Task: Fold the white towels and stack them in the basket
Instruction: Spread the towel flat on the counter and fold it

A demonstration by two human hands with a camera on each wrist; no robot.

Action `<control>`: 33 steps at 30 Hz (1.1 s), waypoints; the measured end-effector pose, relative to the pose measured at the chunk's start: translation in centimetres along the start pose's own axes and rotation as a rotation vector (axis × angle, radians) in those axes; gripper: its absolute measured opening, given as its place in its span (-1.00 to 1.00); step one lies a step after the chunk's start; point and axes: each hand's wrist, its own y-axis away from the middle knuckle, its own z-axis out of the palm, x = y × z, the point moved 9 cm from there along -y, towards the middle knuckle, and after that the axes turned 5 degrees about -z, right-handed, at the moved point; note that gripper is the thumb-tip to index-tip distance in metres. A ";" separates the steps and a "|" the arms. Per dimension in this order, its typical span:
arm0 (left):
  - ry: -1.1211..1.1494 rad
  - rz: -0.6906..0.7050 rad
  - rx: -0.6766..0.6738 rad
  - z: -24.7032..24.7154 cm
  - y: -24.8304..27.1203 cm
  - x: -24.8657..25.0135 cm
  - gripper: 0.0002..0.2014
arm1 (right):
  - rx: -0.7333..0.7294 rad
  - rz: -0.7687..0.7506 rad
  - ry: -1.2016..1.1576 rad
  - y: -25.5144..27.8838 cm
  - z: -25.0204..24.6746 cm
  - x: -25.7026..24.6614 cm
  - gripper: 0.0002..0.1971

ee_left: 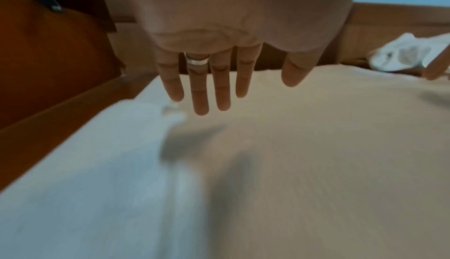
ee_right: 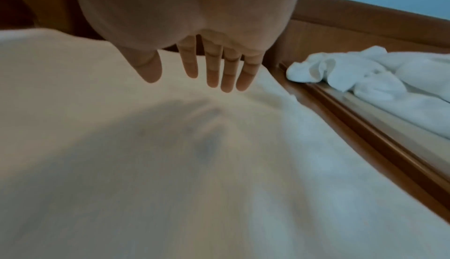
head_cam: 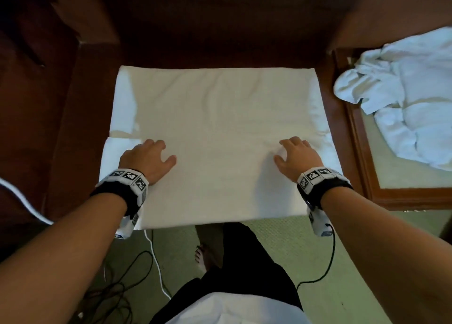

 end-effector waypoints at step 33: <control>-0.174 0.220 0.446 -16.5 -19.8 5.0 -0.73 | 0.384 -0.131 0.016 -24.4 -14.4 5.1 -0.84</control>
